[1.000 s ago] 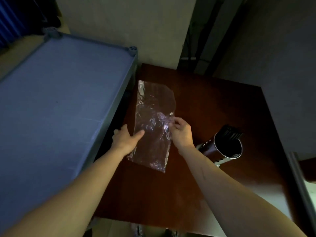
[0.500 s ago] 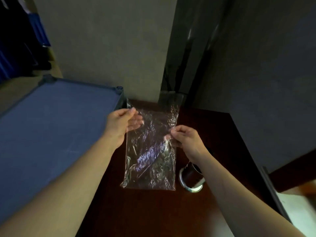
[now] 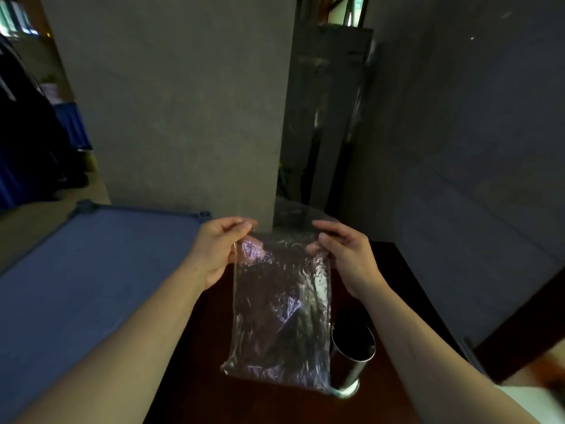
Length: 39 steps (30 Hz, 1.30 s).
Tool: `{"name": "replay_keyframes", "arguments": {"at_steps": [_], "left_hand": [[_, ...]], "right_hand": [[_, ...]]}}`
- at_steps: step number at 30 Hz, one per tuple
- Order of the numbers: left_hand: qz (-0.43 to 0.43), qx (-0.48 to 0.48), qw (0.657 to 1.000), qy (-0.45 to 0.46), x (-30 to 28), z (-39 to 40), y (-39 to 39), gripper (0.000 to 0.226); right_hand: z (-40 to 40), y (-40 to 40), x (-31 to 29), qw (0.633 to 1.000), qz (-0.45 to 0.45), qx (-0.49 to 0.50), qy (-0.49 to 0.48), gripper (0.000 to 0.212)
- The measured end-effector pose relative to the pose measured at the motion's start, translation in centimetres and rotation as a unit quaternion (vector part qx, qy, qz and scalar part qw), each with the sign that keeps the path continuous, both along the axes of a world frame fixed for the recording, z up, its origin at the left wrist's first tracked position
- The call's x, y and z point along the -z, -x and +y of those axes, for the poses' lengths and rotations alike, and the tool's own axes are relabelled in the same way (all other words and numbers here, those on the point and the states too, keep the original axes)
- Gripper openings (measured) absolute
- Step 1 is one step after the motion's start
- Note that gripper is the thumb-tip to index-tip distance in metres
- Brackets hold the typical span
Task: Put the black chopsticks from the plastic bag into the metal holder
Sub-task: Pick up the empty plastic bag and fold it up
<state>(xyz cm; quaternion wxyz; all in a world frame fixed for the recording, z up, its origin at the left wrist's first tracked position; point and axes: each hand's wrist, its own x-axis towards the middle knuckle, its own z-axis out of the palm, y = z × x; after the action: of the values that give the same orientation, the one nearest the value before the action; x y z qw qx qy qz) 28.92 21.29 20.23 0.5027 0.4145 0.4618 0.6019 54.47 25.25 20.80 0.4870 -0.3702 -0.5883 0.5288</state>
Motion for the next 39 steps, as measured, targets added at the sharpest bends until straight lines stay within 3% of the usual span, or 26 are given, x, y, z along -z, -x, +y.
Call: {"name": "replay_keyframes", "arguments": {"at_steps": [4,12,14,18,24,29,32,35,39], "left_hand": [[-0.037,0.057,0.997,-0.032,-1.5,0.2,0.3,0.027],[-0.058,0.122,0.989,-0.053,-3.4,-0.2,0.4,0.037],[-0.036,0.112,0.992,-0.054,-3.8,-0.2,0.1,0.036],[0.070,0.089,0.992,-0.064,-4.3,-0.3,-0.6,0.017],[0.092,0.047,0.990,-0.100,-5.1,-0.4,-1.5,0.065],[0.088,0.043,0.988,-0.117,-5.5,-0.2,-1.7,0.066],[0.072,0.045,0.988,-0.130,-5.8,-0.3,-1.7,0.065],[0.038,0.029,0.991,-0.128,-6.0,-0.5,-1.8,0.067],[-0.018,0.076,0.997,-0.011,-5.4,-1.1,-2.2,0.080]], "right_hand": [[0.4,-0.6,-1.7,0.991,0.112,-0.050,0.059,0.034],[0.6,-1.1,-3.2,0.982,0.149,-0.076,0.087,0.038],[0.8,-1.1,-3.3,0.984,0.138,-0.074,0.080,0.035],[1.2,-1.2,-3.4,0.994,0.089,-0.044,0.044,0.009],[1.3,-1.7,-3.2,0.996,0.085,0.004,0.002,0.049],[0.3,-1.7,-3.4,0.993,0.035,-0.072,0.084,0.066],[-0.2,-1.8,-3.3,0.991,0.018,-0.101,0.083,0.040],[-0.3,-1.7,-3.5,0.996,0.040,-0.058,0.058,0.011],[-0.1,-1.6,-4.3,0.995,0.087,-0.038,0.028,0.010]]}}
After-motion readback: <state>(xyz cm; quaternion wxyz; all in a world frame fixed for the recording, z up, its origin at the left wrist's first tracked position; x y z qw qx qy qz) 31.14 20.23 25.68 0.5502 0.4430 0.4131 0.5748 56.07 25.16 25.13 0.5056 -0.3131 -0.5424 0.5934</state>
